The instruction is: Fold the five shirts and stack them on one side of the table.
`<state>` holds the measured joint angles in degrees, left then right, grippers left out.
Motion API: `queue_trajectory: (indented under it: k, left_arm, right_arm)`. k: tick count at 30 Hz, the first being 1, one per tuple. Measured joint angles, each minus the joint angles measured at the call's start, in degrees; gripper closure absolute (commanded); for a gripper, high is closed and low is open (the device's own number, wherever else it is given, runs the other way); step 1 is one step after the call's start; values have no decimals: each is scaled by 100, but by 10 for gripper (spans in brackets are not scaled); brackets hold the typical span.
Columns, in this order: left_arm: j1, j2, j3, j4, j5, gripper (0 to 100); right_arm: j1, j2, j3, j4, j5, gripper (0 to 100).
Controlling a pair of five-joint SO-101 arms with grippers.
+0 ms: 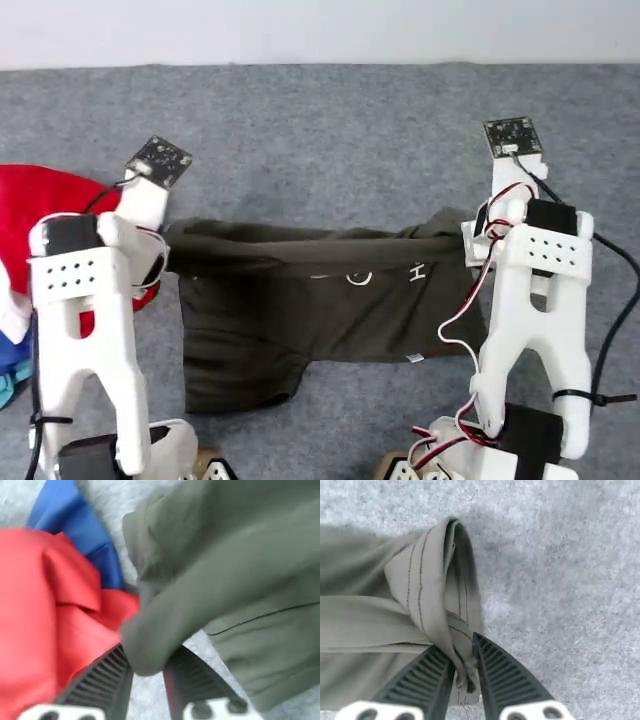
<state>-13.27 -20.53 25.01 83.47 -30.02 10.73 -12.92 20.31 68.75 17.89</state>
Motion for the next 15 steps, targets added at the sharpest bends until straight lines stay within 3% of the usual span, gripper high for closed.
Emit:
queue_trajectory:
  k: [4,8,15]
  left_arm:
    - [422,0,167,-53,-35,957]
    - [484,0,149,-633,413,957]
    - [510,0,-246,-1969,1029,957]
  right_arm:
    - [-176,0,0,-88,0,989]
    - [-246,105,0,-545,-62,989]
    - [-237,1064,-695,-1046,-1512,985]
